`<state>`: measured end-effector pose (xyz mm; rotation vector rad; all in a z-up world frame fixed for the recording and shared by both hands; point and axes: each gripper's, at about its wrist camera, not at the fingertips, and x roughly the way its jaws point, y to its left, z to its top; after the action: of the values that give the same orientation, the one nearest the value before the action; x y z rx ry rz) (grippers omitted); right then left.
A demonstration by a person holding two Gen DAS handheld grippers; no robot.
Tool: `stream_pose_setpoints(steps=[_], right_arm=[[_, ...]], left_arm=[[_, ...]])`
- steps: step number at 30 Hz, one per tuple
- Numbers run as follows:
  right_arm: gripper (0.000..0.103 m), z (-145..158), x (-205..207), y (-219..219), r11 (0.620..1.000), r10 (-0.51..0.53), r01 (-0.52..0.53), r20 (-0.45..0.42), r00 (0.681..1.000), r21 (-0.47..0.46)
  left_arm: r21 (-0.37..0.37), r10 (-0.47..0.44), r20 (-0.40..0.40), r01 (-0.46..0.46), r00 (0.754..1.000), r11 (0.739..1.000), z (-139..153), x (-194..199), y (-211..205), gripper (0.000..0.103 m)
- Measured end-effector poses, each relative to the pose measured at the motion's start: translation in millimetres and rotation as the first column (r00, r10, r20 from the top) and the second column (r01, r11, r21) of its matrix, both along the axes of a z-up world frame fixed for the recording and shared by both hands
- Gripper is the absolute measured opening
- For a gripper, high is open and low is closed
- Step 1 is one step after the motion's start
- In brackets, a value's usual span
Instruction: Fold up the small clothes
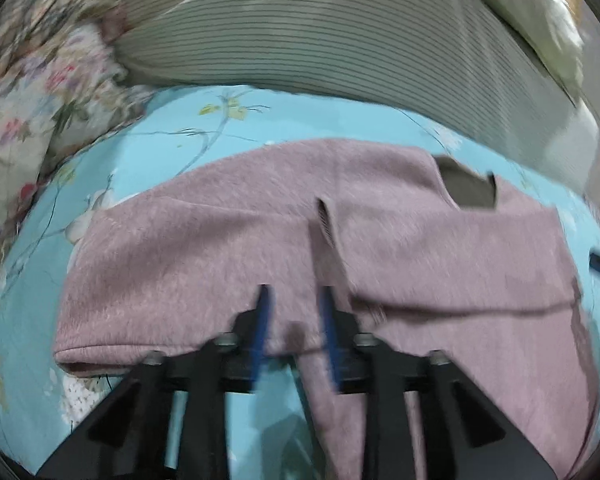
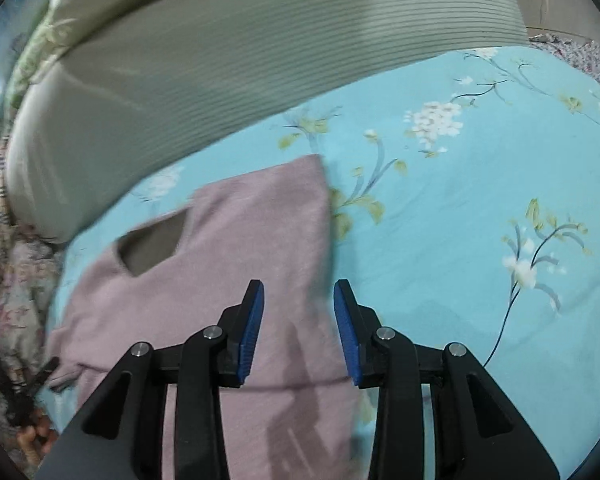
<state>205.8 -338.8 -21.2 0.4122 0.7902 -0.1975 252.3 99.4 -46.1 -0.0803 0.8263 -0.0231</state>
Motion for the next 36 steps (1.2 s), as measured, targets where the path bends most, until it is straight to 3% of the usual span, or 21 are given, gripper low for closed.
stream_pose_setpoints(steps=[1,2,5,9,11,12,13,14,17,25,28,31,36], right_arm=[[0.044,-0.8,-2.8,12.2,1.0,0.026,-0.026,0.0,1.0,0.014],[0.048,-2.4,-4.9,21.1,0.999,0.046,-0.046,-0.003,0.999,0.025],[0.049,-11.3,-10.7,49.4,0.991,0.118,-0.116,-0.025,0.993,0.067],[0.049,-24.7,-13.3,71.3,0.979,0.182,-0.175,-0.053,0.982,0.108],[0.049,-28.9,-16.1,78.5,0.975,0.199,-0.191,-0.064,0.978,0.118],[0.049,-30.7,-17.1,81.3,0.973,0.204,-0.195,-0.068,0.977,0.12],[0.049,-32.6,-17.2,83.6,0.973,0.208,-0.198,-0.071,0.976,0.12],[0.049,-33.4,-17.4,85.1,0.972,0.21,-0.2,-0.073,0.975,0.12],[0.049,-35.1,-17.9,89.8,0.97,0.217,-0.207,-0.075,0.973,0.125],[0.049,-30.2,-27.7,96.2,0.962,0.242,-0.234,-0.044,0.969,0.138],[0.049,-27.9,-29.4,98.3,0.96,0.247,-0.24,-0.031,0.969,0.142],[0.049,-23.8,-31.3,98.0,0.959,0.248,-0.244,-0.013,0.969,0.146],[0.049,-15.9,-35.8,89.5,0.958,0.236,-0.239,0.032,0.971,0.159]], left_arm=[[0.015,-0.023,0.002,0.023,1.0,1.0,-0.8,-1.2,-6.1,0.062],[0.039,-0.048,0.009,0.048,0.999,0.998,-1.8,-1.9,-15.0,0.066],[0.081,-0.093,-0.008,0.093,0.996,0.992,-7.7,2.4,-33.3,0.073],[0.152,-0.086,-0.078,0.097,0.993,0.984,-27.7,18.4,-45.7,0.073],[0.175,-0.082,-0.083,0.095,0.993,0.98,-34.7,22.1,-46.3,0.063],[0.178,-0.079,-0.081,0.093,0.994,0.98,-36.0,22.7,-44.6,0.048],[0.149,-0.083,-0.082,0.094,0.993,0.984,-36.1,23.5,-39.3,0.024],[0.108,-0.077,-0.08,0.085,0.994,0.99,-34.4,23.7,-32.7,0.013],[0.041,-0.017,-0.041,0.018,0.999,0.999,-23.8,19.4,-10.1,0.003],[-0.065,0.116,0.132,-0.108,0.984,0.992,41.3,-19.5,35.1,0.003],[-0.156,0.162,0.182,-0.135,0.97,0.979,66.7,-27.3,44.1,0.003],[-0.234,0.153,0.216,-0.101,0.964,0.967,87.1,-20.0,33.2,0.003],[-0.251,0.014,0.243,0.049,0.97,0.967,97.1,-3.6,-43.3,0.003]])
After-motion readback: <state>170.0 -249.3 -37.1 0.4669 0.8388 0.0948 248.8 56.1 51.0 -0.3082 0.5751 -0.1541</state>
